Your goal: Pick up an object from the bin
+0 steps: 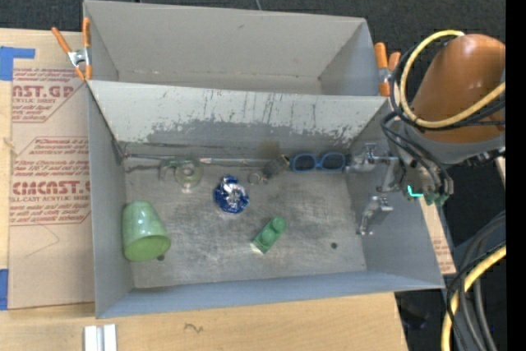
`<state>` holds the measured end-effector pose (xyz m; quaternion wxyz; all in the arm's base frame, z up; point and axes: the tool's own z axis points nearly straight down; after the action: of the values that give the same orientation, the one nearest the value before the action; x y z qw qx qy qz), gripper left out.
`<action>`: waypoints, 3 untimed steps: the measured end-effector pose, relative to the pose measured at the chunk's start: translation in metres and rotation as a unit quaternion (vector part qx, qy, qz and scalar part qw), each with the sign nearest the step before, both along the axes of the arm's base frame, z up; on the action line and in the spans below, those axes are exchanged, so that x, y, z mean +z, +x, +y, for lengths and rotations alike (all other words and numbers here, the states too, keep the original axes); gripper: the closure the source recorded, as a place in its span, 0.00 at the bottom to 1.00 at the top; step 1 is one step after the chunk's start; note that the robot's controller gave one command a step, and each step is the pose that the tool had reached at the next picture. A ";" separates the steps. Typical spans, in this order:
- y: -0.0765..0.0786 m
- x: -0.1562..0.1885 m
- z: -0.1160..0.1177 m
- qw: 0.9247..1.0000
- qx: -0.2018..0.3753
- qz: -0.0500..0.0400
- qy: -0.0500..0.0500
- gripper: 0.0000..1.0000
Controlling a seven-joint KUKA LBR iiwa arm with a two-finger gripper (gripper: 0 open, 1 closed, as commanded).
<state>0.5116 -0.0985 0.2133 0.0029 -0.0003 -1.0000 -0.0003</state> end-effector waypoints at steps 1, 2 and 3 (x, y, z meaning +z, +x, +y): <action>0.080 -0.028 0.054 1.000 -0.003 -0.005 0.001 0.00; 0.023 -0.142 0.105 0.996 0.087 -0.007 -0.001 0.00; 0.023 -0.137 0.106 0.996 0.087 -0.003 0.000 1.00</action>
Offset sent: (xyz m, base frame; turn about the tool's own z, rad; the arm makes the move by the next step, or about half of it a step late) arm 0.0768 0.0492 -0.0261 0.0126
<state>0.5348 0.0076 0.0765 0.0003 0.0867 -0.9962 -0.0005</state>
